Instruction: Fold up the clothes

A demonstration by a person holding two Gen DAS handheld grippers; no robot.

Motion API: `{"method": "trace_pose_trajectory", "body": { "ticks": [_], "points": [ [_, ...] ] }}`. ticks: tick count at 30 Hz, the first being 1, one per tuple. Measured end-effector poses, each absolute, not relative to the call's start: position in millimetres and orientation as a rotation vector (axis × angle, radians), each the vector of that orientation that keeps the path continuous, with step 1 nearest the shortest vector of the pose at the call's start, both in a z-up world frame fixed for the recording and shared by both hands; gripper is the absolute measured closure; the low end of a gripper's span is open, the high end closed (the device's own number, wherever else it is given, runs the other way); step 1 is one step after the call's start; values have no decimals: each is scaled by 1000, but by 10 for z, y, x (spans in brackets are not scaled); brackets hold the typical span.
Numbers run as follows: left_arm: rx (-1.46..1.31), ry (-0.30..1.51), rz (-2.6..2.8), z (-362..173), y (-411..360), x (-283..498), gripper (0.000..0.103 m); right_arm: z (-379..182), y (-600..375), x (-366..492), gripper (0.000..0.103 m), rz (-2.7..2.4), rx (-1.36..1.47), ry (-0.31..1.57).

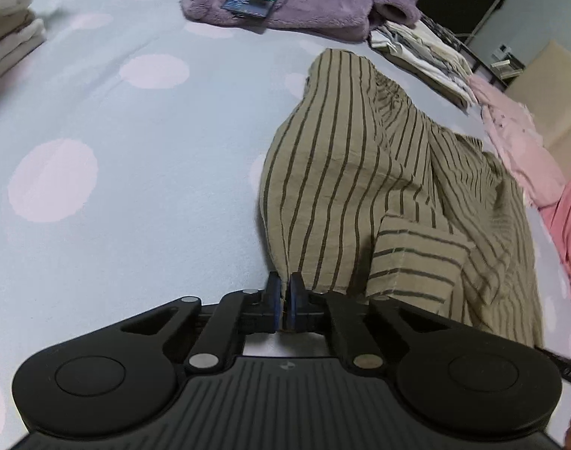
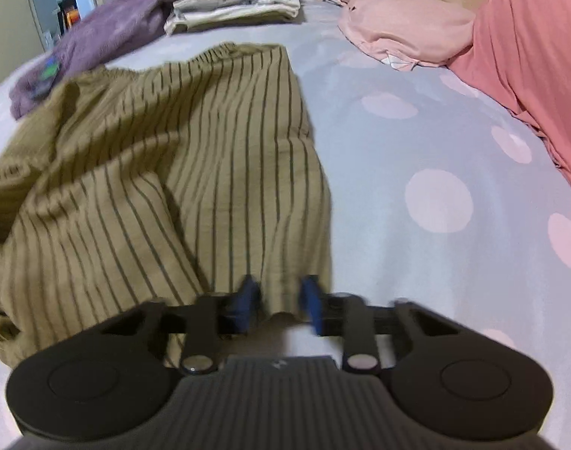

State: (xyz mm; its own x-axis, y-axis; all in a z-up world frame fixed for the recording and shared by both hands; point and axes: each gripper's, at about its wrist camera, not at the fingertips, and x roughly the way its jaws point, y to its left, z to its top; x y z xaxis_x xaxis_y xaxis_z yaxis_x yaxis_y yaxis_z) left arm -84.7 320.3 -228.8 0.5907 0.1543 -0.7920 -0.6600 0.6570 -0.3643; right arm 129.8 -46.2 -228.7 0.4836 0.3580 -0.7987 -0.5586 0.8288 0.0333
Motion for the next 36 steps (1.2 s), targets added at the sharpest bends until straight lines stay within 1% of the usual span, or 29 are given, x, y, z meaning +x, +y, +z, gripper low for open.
{"method": "trace_pose_trajectory", "body": {
  "ticks": [2, 4, 6, 9, 12, 18, 22, 25, 29, 33, 36],
  "points": [
    [-716, 807, 527, -2281, 3226, -869, 102, -2268, -453, 1281, 92, 577, -245, 898],
    [-739, 807, 524, -2279, 3240, -905, 102, -2252, -454, 1259, 97, 584, -255, 886],
    [-747, 800, 515, -2211, 3283, -949, 103, -2226, -486, 1271, 100, 587, -239, 887],
    [-792, 769, 503, -2065, 3423, -1091, 103, -2114, -589, 1328, 101, 578, -167, 885],
    [-778, 758, 494, -1869, 3551, -1247, 103, -1949, -723, 1365, 101, 568, -122, 862],
    [-799, 648, 507, -1419, 3885, -1679, 103, -1603, -1085, 1522, 101, 552, -37, 829],
    [-780, 634, 562, -1304, 4070, -1848, 103, -1413, -1327, 1658, 101, 518, -8, 801],
    [-772, 682, 605, -1455, 4194, -1838, 103, -1436, -1447, 1790, 101, 496, 24, 817],
    [-707, 804, 681, -1841, 4310, -1711, 103, -1704, -1462, 1932, 101, 460, -22, 865],
    [-724, 795, 739, -2002, 4389, -1757, 102, -1983, -1496, 2058, 101, 420, -51, 911],
    [-728, 811, 752, -2006, 4426, -1758, 102, -2047, -1527, 2135, 101, 405, -58, 919]
  ]
}}
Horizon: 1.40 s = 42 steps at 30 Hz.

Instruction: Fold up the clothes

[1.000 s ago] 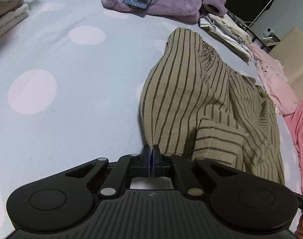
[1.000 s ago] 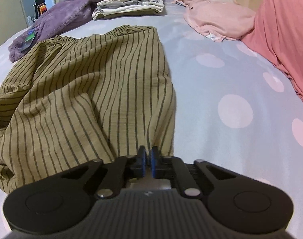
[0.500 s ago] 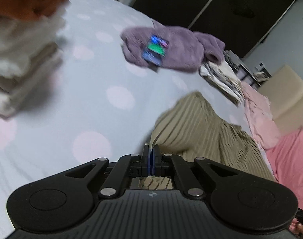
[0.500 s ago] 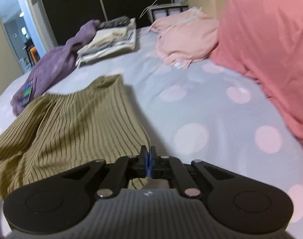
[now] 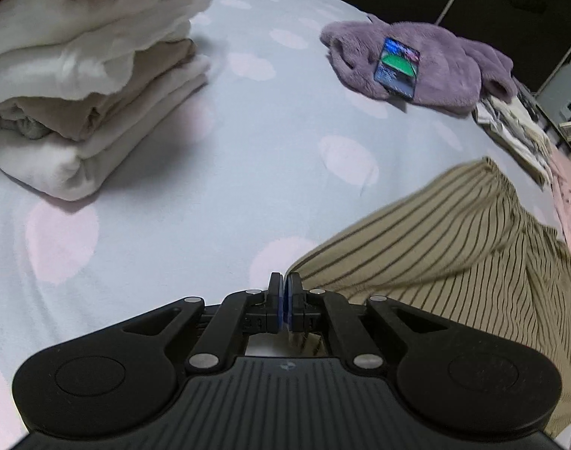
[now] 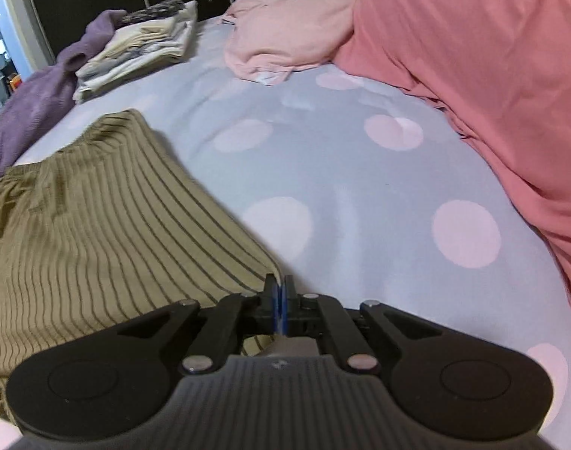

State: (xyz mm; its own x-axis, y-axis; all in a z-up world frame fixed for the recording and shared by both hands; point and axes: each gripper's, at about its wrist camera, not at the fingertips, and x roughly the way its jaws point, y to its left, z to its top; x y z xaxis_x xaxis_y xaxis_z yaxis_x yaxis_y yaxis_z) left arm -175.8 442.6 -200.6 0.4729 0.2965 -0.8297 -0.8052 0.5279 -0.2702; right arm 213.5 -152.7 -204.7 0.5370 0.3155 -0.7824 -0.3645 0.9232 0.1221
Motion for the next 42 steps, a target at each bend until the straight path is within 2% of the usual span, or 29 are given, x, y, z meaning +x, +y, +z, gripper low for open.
{"method": "trace_pose_trajectory", "body": {
  "ticks": [2, 4, 6, 8, 11, 14, 20, 22, 24, 38, 42],
  "points": [
    [-720, 832, 754, -1990, 4441, -1744, 100, -2020, -1496, 2158, 100, 417, -75, 913],
    [-712, 853, 756, -1973, 4457, -1731, 98, -1976, -1451, 2175, 85, 434, -96, 905],
    [-667, 846, 789, -1884, 4454, -1795, 91, -1932, -1406, 2191, 72, 451, -116, 897],
    [-598, 815, 831, -1762, 4428, -1837, 86, -1888, -1360, 2208, 71, 469, -136, 889],
    [-558, 746, 751, -1604, 4390, -1731, 84, -1822, -1293, 2232, 70, 494, -167, 876],
    [-544, 743, 617, -1573, 4342, -1398, 79, -1756, -1225, 2257, 70, 520, -197, 863],
    [-411, 779, 466, -1586, 4226, -511, 77, -1816, -749, 2537, 69, 603, -217, 844],
    [-369, 790, 442, -1600, 4233, -209, 71, -1857, -554, 2655, 57, 633, -219, 838],
    [-330, 797, 424, -1625, 4252, 76, 58, -1897, -359, 2773, 48, 664, -220, 833],
    [-319, 884, 299, -1980, 4496, 1000, 60, -2059, 551, 3487, 49, 834, -215, 805],
    [-325, 885, 268, -2042, 4515, 1160, 64, -2072, 715, 3655, 49, 874, -207, 809]
  ]
}}
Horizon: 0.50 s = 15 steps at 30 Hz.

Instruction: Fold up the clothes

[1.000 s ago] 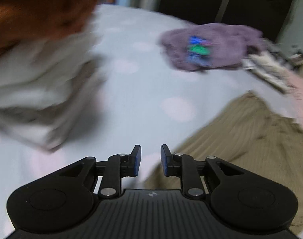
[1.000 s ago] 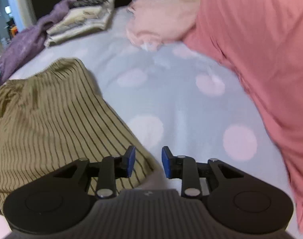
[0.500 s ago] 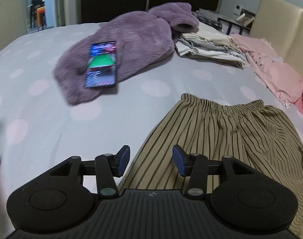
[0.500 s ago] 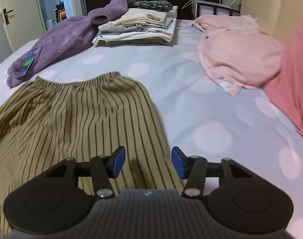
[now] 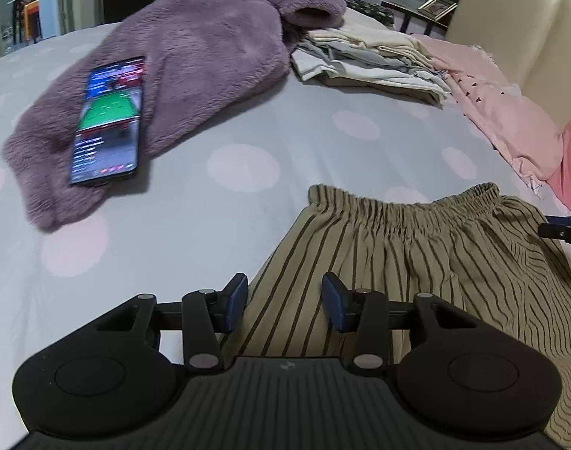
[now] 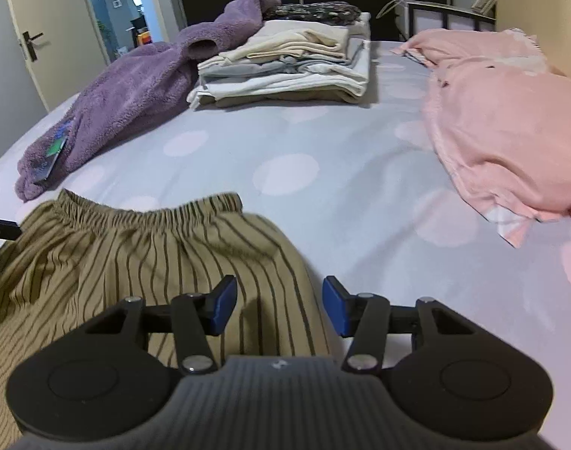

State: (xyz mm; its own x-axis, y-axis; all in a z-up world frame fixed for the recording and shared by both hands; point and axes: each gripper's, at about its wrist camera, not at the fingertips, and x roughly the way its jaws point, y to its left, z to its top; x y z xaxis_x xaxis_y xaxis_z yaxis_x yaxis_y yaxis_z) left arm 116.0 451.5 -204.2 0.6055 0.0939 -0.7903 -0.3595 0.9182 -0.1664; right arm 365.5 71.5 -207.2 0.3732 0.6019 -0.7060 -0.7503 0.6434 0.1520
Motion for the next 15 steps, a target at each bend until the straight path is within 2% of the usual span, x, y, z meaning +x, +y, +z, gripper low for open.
{"method": "trace_pose_trajectory", "body": {
  "ticks": [2, 3, 5, 6, 9, 15],
  "points": [
    [-334, 894, 262, -2079, 4522, 1239, 69, -2090, 791, 3728, 49, 889, -212, 815],
    [-346, 908, 258, -2107, 4532, 1279, 82, -2102, 827, 3758, 52, 897, -217, 820],
    [-364, 953, 260, -2159, 4555, 1346, 103, -2125, 890, 3824, 80, 923, -232, 836],
    [-370, 966, 259, -2169, 4568, 1367, 103, -2135, 908, 3855, 102, 930, -235, 848],
    [-381, 939, 224, -2107, 4599, 1351, 103, -2085, 889, 3910, 102, 946, -193, 849],
    [-502, 740, 213, -1876, 4852, 1118, 103, -1860, 742, 4009, 102, 971, -49, 801]
  ]
}}
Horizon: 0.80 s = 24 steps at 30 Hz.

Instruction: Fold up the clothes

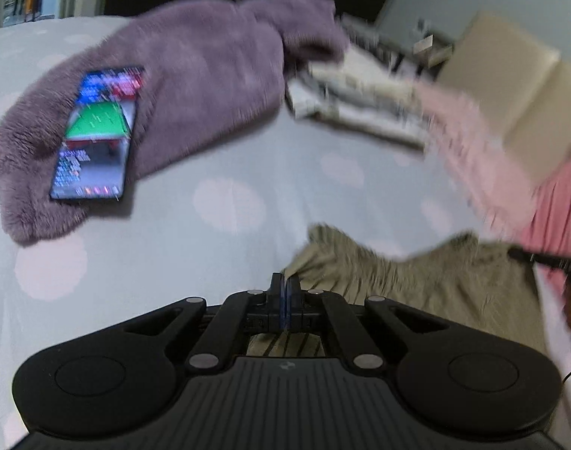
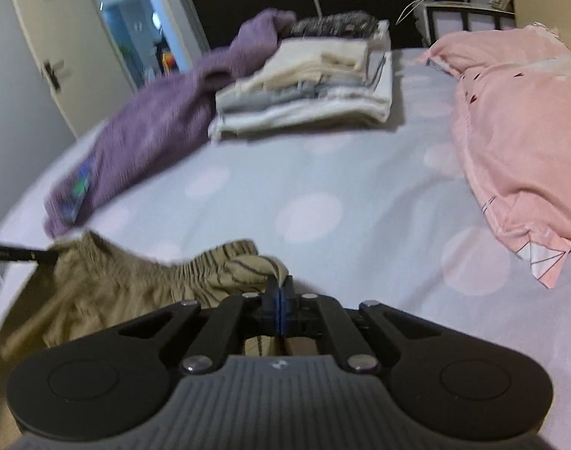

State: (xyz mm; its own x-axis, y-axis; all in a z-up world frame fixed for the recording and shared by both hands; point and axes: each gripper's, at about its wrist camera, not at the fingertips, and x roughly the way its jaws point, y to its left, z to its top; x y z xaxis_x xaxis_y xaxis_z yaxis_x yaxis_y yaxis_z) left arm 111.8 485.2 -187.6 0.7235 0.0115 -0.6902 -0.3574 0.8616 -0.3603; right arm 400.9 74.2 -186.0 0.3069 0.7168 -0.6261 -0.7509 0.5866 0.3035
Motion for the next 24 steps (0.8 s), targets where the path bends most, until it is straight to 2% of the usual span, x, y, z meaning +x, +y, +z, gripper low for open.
{"method": "trace_pose_trajectory", "body": {
  "ticks": [5, 8, 17, 19, 21, 23, 24],
  "points": [
    [-561, 665, 220, -1841, 5015, 1044, 103, -1650, 553, 4115, 102, 998, 59, 736],
    [-556, 693, 233, -1904, 5027, 1133, 103, -1647, 560, 4169, 102, 996, 54, 736],
    [-420, 885, 386, -2296, 4868, 1524, 100, -2227, 926, 4190, 100, 870, -156, 880],
    [-430, 882, 405, -2281, 4881, 1544, 99, -2323, 991, 4149, 92, 846, -223, 888],
    [-455, 871, 426, -2241, 4925, 1518, 88, -2344, 985, 4116, 88, 833, -239, 883],
    [-496, 860, 460, -2165, 4973, 1441, 81, -2301, 906, 4100, 78, 828, -202, 876],
    [-542, 834, 464, -2099, 4994, 1354, 81, -2253, 841, 4082, 73, 825, -183, 864]
  ]
}}
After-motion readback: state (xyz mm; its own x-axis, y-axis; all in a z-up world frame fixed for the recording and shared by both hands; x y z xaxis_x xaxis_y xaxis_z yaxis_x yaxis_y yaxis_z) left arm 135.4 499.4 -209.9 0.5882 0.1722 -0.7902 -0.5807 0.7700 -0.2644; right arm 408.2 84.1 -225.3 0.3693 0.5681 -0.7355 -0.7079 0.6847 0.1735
